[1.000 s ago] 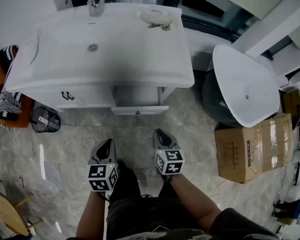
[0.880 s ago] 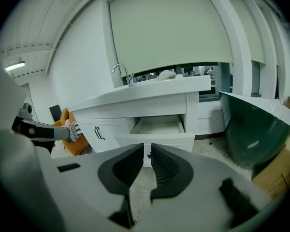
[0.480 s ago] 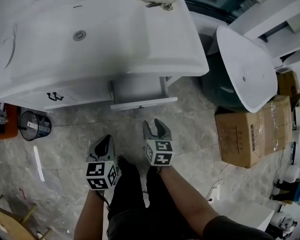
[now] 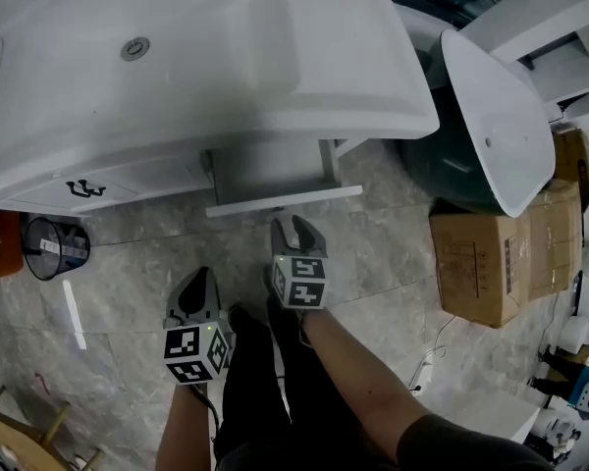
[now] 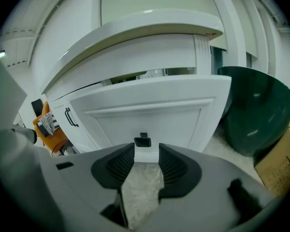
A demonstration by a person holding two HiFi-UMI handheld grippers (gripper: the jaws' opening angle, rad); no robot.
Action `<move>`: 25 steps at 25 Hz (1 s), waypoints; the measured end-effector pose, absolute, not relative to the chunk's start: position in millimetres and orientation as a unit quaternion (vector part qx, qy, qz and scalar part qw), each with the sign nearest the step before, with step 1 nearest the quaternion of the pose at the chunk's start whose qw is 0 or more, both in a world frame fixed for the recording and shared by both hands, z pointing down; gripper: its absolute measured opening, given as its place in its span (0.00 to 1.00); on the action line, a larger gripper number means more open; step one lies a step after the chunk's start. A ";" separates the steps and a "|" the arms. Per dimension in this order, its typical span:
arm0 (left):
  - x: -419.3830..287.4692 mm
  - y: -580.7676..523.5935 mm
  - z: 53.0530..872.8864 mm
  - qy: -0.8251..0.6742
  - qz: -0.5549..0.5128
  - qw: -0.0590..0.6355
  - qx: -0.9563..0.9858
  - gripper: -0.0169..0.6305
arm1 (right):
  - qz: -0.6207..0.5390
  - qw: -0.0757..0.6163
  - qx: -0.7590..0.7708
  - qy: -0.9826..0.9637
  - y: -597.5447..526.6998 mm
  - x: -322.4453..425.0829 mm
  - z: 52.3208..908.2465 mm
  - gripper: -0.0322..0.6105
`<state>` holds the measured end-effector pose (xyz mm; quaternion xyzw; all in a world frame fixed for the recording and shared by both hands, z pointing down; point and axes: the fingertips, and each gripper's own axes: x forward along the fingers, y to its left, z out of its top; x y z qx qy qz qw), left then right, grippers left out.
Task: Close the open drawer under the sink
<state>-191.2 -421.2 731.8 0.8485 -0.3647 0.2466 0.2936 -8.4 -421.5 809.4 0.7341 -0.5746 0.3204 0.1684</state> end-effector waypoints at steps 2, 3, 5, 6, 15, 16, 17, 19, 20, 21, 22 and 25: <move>-188.8 -420.8 738.9 -0.366 0.248 0.297 0.846 0.05 | 0.316 0.170 0.729 -0.583 -431.1 -7.5 817.5 0.30; -187.6 -420.7 742.6 -0.366 0.251 0.296 0.846 0.05 | 0.313 0.173 0.725 -0.588 -435.9 -7.5 820.7 0.30; -186.0 -420.5 748.0 -0.367 0.256 0.296 0.844 0.05 | 0.307 0.177 0.718 -0.599 -445.0 -8.5 824.4 0.30; -185.7 -420.4 749.6 -0.368 0.257 0.297 0.843 0.05 | 0.302 0.177 0.717 -0.603 -449.3 -8.5 824.1 0.29; -178.5 -431.8 753.3 -0.379 0.266 0.303 0.833 0.05 | 0.303 0.156 0.723 -0.601 -490.9 4.5 819.6 0.27; -176.8 -434.6 753.4 -0.381 0.266 0.303 0.832 0.05 | 0.303 0.156 0.723 -0.601 -497.2 7.2 819.2 0.27; -175.2 -437.7 753.5 -0.382 0.266 0.304 0.831 0.05 | 0.301 0.155 0.722 -0.603 -503.5 9.7 818.7 0.27; -172.5 -444.8 752.9 -0.386 0.265 0.304 0.830 0.05 | 0.299 0.155 0.720 -0.606 -515.4 13.8 818.0 0.27; -171.0 -448.8 752.1 -0.388 0.264 0.304 0.829 0.05 | 0.299 0.155 0.720 -0.607 -520.7 15.7 817.7 0.27; -169.2 -453.0 750.9 -0.390 0.262 0.304 0.829 0.05 | 0.299 0.155 0.719 -0.607 -525.3 17.6 817.5 0.27; -167.3 -457.3 749.6 -0.391 0.261 0.304 0.829 0.05 | 0.300 0.156 0.719 -0.607 -529.4 19.6 817.4 0.27; -162.4 -470.2 745.8 -0.394 0.258 0.302 0.829 0.05 | 0.305 0.157 0.719 -0.605 -541.3 23.8 817.2 0.27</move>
